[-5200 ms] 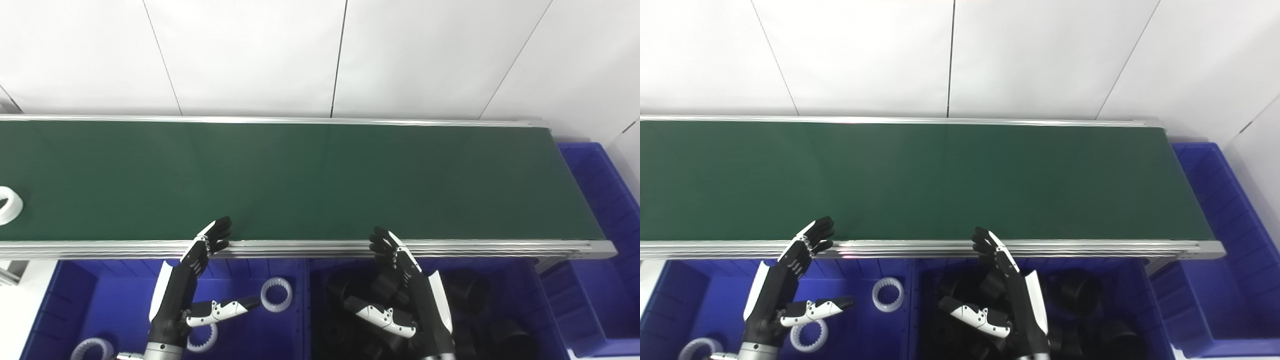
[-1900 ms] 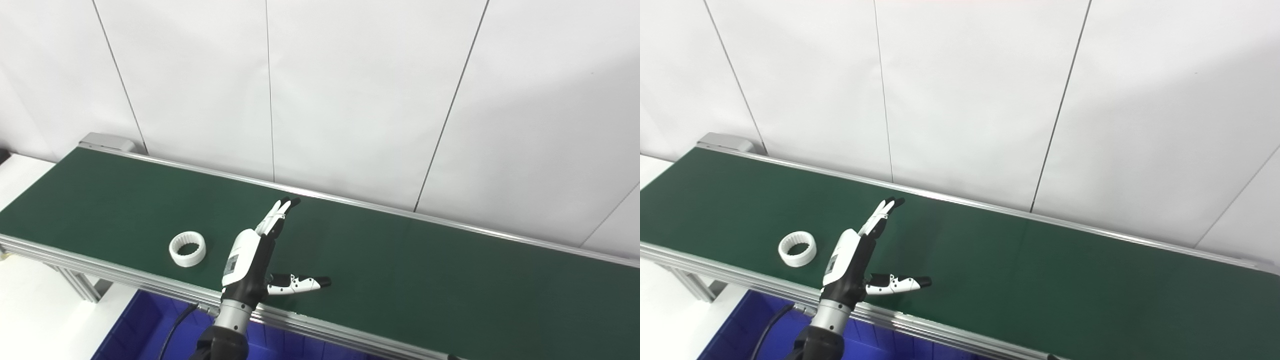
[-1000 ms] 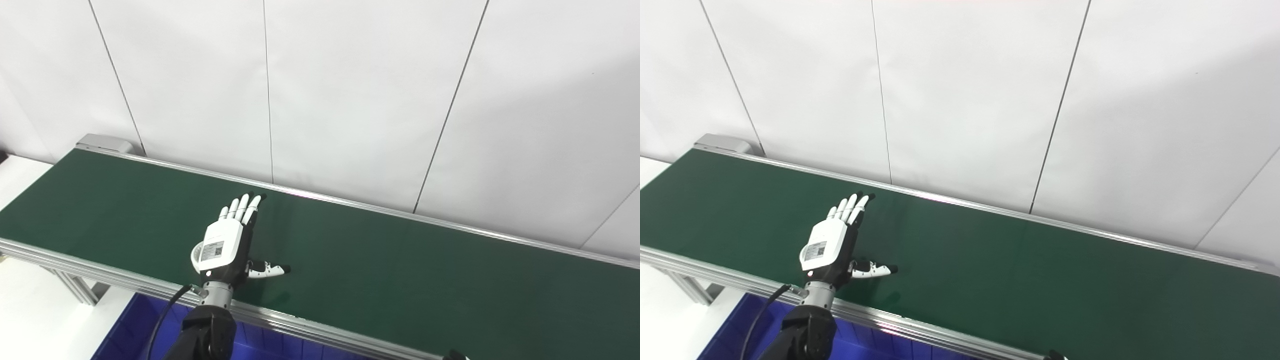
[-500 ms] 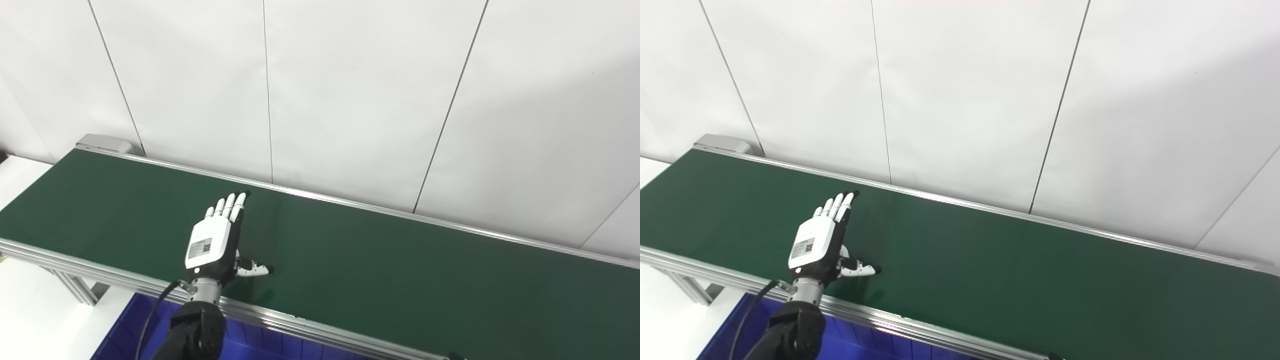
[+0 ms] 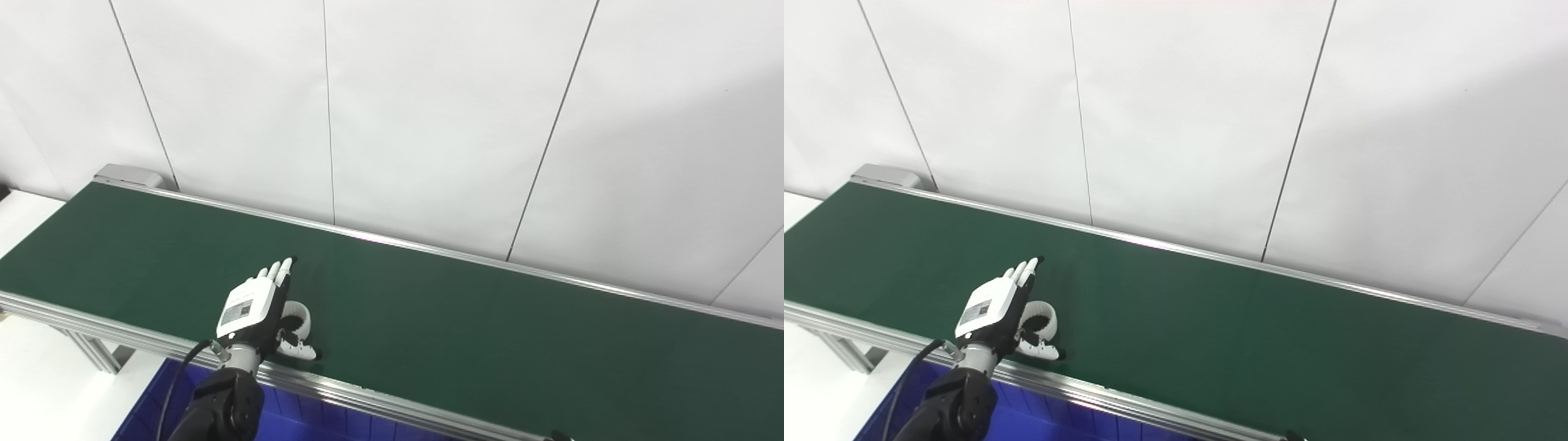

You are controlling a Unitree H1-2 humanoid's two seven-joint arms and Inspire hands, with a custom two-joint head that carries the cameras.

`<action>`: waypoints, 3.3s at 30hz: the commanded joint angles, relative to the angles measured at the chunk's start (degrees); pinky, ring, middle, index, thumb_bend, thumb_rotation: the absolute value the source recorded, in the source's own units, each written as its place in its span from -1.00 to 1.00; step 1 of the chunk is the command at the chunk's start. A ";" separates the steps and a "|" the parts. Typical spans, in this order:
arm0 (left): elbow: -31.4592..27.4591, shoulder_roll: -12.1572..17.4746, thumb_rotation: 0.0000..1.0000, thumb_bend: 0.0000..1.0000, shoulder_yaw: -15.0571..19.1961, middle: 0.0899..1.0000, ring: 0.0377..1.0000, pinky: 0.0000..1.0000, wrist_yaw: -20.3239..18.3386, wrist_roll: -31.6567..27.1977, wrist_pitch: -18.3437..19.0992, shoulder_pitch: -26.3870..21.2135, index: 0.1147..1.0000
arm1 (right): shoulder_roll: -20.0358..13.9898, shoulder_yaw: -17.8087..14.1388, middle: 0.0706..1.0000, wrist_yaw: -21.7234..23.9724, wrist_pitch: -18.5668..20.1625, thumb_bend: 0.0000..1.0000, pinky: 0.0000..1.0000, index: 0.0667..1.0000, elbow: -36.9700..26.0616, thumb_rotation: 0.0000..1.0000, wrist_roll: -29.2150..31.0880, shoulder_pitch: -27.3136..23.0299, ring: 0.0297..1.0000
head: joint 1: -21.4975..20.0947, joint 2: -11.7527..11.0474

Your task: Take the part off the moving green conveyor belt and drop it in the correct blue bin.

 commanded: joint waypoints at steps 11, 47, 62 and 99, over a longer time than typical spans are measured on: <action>0.01 -1.04 -1.00 0.28 2.34 0.68 0.50 0.32 0.89 -0.15 -1.62 -0.67 0.58 | 0.13 -0.06 0.56 -0.82 -3.03 0.42 0.31 0.64 -1.93 -0.76 -0.51 0.34 0.48 | -0.13 0.23; -4.64 -5.32 -1.00 -0.01 7.56 -0.15 -0.24 -0.39 16.55 -22.17 -35.55 7.60 -0.11 | 2.72 -0.93 0.54 0.15 -2.91 0.42 0.27 0.60 -4.58 -0.60 -1.76 1.12 0.47 | -11.57 7.47; -6.36 -6.22 -1.00 -0.01 4.37 -0.16 -0.27 -0.42 9.87 -32.59 -45.47 16.34 -0.11 | 5.13 -2.34 0.56 1.67 -1.95 0.47 0.36 0.62 -8.44 -0.49 -3.56 2.79 0.50 | -18.05 16.44; 2.59 0.35 -1.00 -0.01 1.12 -0.09 -0.23 -0.20 0.98 -19.73 -31.69 20.99 -0.05 | 8.22 -4.03 0.61 2.55 -0.45 0.37 0.46 0.71 -9.37 -0.16 -5.93 2.21 0.55 | -21.16 24.20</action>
